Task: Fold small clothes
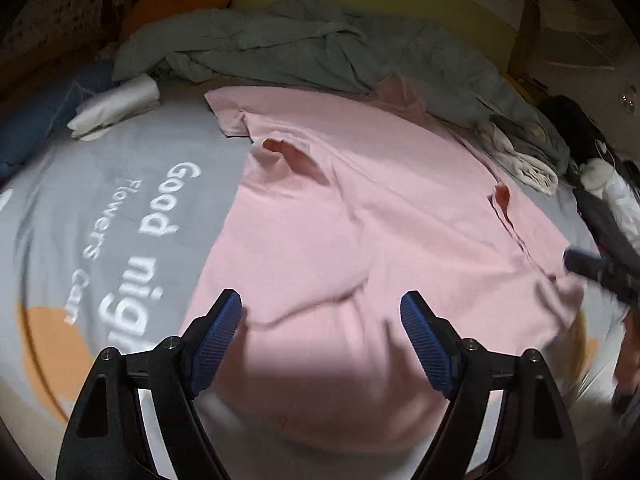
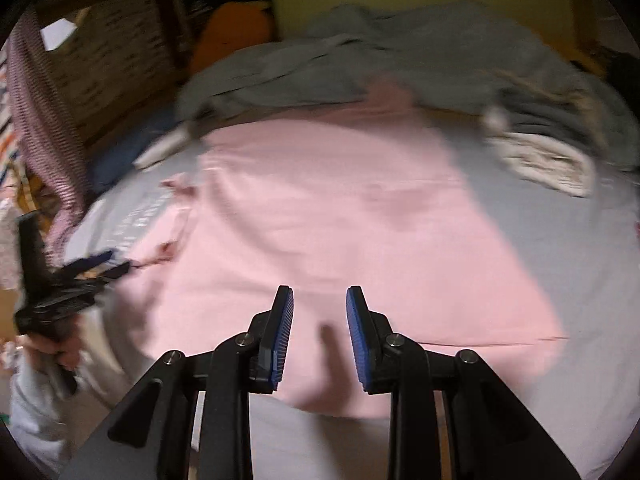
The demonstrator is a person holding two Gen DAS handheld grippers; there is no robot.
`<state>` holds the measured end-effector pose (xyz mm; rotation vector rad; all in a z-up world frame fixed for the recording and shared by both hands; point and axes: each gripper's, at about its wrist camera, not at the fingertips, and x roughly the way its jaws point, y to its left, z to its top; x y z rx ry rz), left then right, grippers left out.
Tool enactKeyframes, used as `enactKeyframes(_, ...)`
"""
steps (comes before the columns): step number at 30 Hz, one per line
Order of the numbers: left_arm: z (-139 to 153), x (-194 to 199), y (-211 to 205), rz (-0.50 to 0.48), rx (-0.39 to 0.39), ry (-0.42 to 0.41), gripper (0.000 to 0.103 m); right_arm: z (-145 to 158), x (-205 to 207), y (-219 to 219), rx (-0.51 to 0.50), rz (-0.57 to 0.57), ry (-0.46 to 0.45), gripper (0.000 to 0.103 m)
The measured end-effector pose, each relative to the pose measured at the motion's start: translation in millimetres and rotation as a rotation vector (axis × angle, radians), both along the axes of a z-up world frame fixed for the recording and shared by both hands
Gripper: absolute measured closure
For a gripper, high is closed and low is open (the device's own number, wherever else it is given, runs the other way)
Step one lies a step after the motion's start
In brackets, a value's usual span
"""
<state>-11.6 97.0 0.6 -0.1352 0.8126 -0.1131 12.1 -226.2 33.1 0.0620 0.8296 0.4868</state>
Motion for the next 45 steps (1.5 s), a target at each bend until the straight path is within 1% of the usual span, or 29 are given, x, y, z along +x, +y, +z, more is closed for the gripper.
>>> enactKeyframes(1,0.0,8.2,-1.5,-0.001,0.000,-0.001,0.023,-0.2,-0.7,13.4,0.007,0.014,0.001,0.075)
enactKeyframes(3,-3.6,21.1,-0.7,0.020,0.015,0.007,0.032,-1.5,-3.5,32.4,0.006,0.025,-0.006,0.075)
enactKeyframes(4,-7.5,26.5,-1.0,0.006,0.011,0.017,0.041,-2.4,-4.8,37.5,0.005,0.028,-0.007,0.075)
enactKeyframes(5,-12.3,29.5,-2.7,-0.031,0.001,0.031,0.055,-3.8,-5.9,44.3,0.008,0.037,-0.003,0.075)
enactKeyframes(7,-22.2,31.6,-4.2,-0.115,-0.015,0.064,0.069,-10.0,-8.1,52.7,0.009,0.060,0.015,0.075)
enactKeyframes(9,-23.4,25.8,-6.4,-0.098,0.020,0.026,0.085,-17.6,-6.0,58.3,-0.016,0.071,0.028,0.075)
enactKeyframes(10,-21.3,24.8,-3.7,-0.073,0.021,0.014,0.099,-21.6,-4.3,59.6,-0.034,0.067,0.032,0.075)
enactKeyframes(11,-16.9,24.3,1.9,-0.038,0.002,-0.008,0.099,-24.1,-3.6,58.9,-0.043,0.062,0.034,0.075)
enactKeyframes(12,-8.7,19.7,9.4,-0.001,-0.027,-0.051,0.099,-27.2,-1.8,57.6,-0.051,0.053,0.040,0.075)
enactKeyframes(14,9.5,8.6,16.4,0.015,-0.046,-0.134,0.100,-30.7,1.8,51.0,-0.041,0.039,0.056,0.075)
enactKeyframes(15,20.3,-0.7,15.7,-0.006,-0.064,-0.177,0.100,-32.3,3.3,47.0,-0.033,0.030,0.062,0.075)
enactKeyframes(16,27.2,-6.9,12.0,-0.037,-0.085,-0.195,0.100,-32.8,3.4,42.5,-0.032,0.025,0.064,0.075)
enactKeyframes(17,33.3,-14.2,1.4,-0.091,-0.097,-0.207,0.100,-33.6,4.4,38.6,-0.035,0.017,0.066,0.075)
enactKeyframes(18,36.2,-19.9,-14.2,-0.152,-0.086,-0.214,0.100,-34.3,4.8,34.1,-0.040,0.005,0.065,0.075)
enactKeyframes(20,28.1,-30.1,-57.9,-0.288,-0.004,-0.176,0.099,-33.7,6.4,25.3,-0.043,-0.015,0.062,0.075)
enactKeyframes(21,16.2,-33.8,-77.2,-0.316,0.034,-0.135,0.099,-31.7,8.0,19.1,-0.039,-0.032,0.057,0.075)
enactKeyframes(22,5.8,-36.0,-85.0,-0.306,0.032,-0.111,0.099,-29.3,9.3,14.1,-0.034,-0.045,0.053,0.075)
enactKeyframes(25,-24.9,-35.6,-92.2,-0.258,-0.038,-0.021,0.098,-17.5,15.6,-0.8,-0.015,-0.071,0.033,0.075)
enactKeyframes(27,-29.6,-39.2,-92.8,-0.235,-0.035,-0.023,0.098,-9.0,23.1,-2.7,0.008,-0.044,0.032,0.075)
enactKeyframes(28,-27.4,-41.6,-93.3,-0.229,-0.024,-0.040,0.098,-6.3,27.3,-0.8,0.031,-0.014,0.041,0.075)
enactKeyframes(30,-21.4,-48.1,-93.3,-0.203,-0.020,-0.087,0.099,-3.4,41.8,12.1,0.104,0.090,0.087,0.075)
enactKeyframes(32,-17.1,-49.8,-85.7,-0.174,-0.043,-0.110,0.098,-3.5,54.2,33.3,0.128,0.167,0.108,0.076)
enactKeyframes(35,-19.8,-55.6,-72.6,-0.154,-0.068,-0.119,0.098,-4.1,63.1,86.4,-0.007,0.281,0.044,0.078)
enactKeyframes(36,-20.6,-56.1,-69.3,-0.145,-0.075,-0.118,0.099,-7.5,66.5,110.6,-0.058,0.366,0.039,0.078)
enactKeyframes(37,-21.0,-56.5,-65.2,-0.139,-0.085,-0.116,0.098,-11.4,68.7,127.1,-0.093,0.422,0.050,0.078)
enactKeyframes(39,-21.1,-56.5,-58.1,-0.134,-0.098,-0.114,0.098,-21.7,73.0,155.0,-0.191,0.486,0.065,0.078)
enactKeyframes(41,-22.8,-57.8,-52.8,-0.136,-0.107,-0.114,0.098,-28.1,77.5,172.8,-0.275,0.485,0.039,0.078)
enactKeyframes(42,-23.2,-57.7,-51.8,-0.140,-0.112,-0.112,0.099,-28.6,80.3,176.8,-0.289,0.476,0.029,0.078)
enactKeyframes(45,-23.0,-54.6,-53.8,-0.145,-0.106,-0.108,0.099,-21.8,99.7,181.7,-0.260,0.405,-0.002,0.078)
